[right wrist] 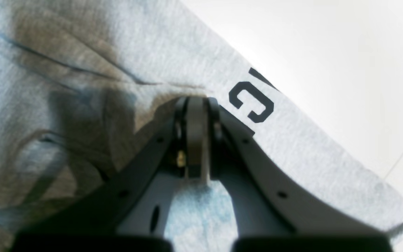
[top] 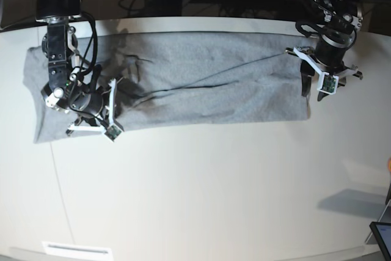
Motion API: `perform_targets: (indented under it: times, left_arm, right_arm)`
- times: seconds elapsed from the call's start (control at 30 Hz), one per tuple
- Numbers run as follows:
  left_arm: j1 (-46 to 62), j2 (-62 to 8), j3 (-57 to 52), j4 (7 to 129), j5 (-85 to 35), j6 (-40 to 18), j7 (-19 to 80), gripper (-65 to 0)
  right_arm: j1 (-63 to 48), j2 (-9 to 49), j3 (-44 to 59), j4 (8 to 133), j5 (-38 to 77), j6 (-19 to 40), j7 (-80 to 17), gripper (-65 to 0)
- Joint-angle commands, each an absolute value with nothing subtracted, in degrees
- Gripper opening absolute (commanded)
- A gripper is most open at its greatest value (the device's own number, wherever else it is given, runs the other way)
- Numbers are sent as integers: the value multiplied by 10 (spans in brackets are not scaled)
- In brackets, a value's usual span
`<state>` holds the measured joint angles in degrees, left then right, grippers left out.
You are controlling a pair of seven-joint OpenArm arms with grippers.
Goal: Fold the T-shirt properly
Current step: 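Grasp the strip end near the black print with the right gripper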
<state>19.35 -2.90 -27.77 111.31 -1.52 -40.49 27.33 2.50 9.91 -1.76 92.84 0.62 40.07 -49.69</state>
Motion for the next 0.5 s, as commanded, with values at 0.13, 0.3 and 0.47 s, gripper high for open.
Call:
perform_targets:
  times: [0.13,0.3,0.47]
  left_arm:
    - [190,-34,-280,1121,-22,-400,259,-425]
    - [190,-34,-280,1121,-21,-400,259,-425]
    - [190,-34,-280,1121,-19,-400,259,-425]
  right_arm:
    - [36,102,-13,953,10,400,-489,-650]
    - [45,101,-11,1004,12,400,-538,-560]
    - [83,101,27,1042,96,400,-662,-387]
